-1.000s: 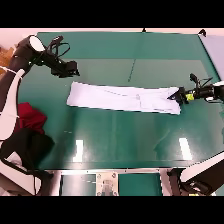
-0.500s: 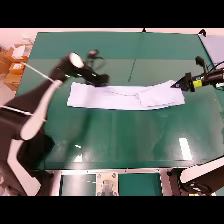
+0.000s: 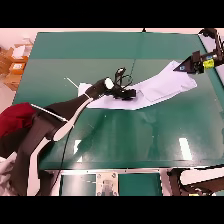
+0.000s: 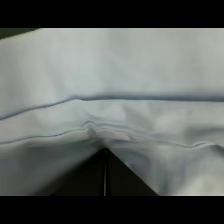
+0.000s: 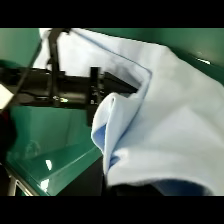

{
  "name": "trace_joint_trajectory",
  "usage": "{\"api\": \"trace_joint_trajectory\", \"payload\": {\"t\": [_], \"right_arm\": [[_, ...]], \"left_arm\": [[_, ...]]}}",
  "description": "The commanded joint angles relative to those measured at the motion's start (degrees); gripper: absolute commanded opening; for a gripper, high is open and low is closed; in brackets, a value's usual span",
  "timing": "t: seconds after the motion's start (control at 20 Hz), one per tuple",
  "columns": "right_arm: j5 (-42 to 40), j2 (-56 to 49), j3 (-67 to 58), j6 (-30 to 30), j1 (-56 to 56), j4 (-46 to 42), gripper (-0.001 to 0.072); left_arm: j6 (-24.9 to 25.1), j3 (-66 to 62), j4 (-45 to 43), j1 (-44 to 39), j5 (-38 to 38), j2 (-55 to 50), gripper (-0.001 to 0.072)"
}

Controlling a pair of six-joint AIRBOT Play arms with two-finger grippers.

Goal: Fold the shirts.

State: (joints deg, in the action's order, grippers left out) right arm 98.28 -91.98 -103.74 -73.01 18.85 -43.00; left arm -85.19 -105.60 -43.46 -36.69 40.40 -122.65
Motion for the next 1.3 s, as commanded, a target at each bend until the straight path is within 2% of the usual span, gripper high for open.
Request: {"api": "trace_joint_trajectory", "payload": {"t": [0.0,0.15,0.3,0.4,0.6,0.75,0.85,0.9,0.95,1.0,1.05,1.1,1.25], "right_arm": [[0.8,0.7,-2.6,-2.1,-1.9,0.0,0.0014],[0.8,0.7,-2.6,-3.6,-1.9,0.4,0.0014],[-0.9,0.7,-2.6,-4.6,-4.2,6.2,0.0014],[-4.2,0.7,-2.4,-6.1,-9.2,7.6,0.0014],[-16.2,-2.1,-0.2,-7.6,-24.4,7.5,0.0015],[-27.2,-8.9,0.0,-10.2,-36.6,7.5,0.0015],[-39.2,-15.1,0.0,-10.4,-44.3,8.5,0.0017],[-46.9,-18.6,0.0,-10.3,-48.2,10.1,0.0089],[-54.0,-21.8,0.0,-8.1,-51.3,12.7,0.0209],[-57.7,-24.8,-0.4,-6.2,-54.0,16.5,0.0455],[-56.7,-26.4,-1.1,-4.5,-54.9,19.1,0.0534],[-53.2,-26.6,-1.8,-2.8,-54.4,18.8,0.0529],[-36.6,-23.5,-5.0,-2.3,-44.2,16.4,0.0431]], "left_arm": [[0.2,-2.7,3.4,-0.3,0.7,-1.6,0.003],[0.7,-6.9,2.9,2.9,9.9,0.0,0.0031],[6.2,-13.0,2.0,10.3,25.6,3.4,0.003],[6.2,-13.6,-0.1,16.8,34.1,7.7,0.003],[6.1,-13.6,-1.8,30.6,47.1,14.9,0.003],[4.6,-13.4,-1.7,37.9,51.3,16.9,0.003],[4.5,-13.2,-1.7,40.7,52.3,16.9,0.003],[4.5,-12.6,-1.6,41.4,52.2,16.9,0.003],[4.7,-11.6,-1.6,41.6,52.0,16.9,0.003],[4.8,-10.3,-1.7,41.7,52.1,16.9,0.0031],[6.1,-9.2,-1.7,41.7,52.1,16.9,0.003],[7.3,-8.4,-1.8,41.7,52.1,16.9,0.0031],[8.2,-7.9,-3.0,41.7,52.3,16.9,0.003]]}}
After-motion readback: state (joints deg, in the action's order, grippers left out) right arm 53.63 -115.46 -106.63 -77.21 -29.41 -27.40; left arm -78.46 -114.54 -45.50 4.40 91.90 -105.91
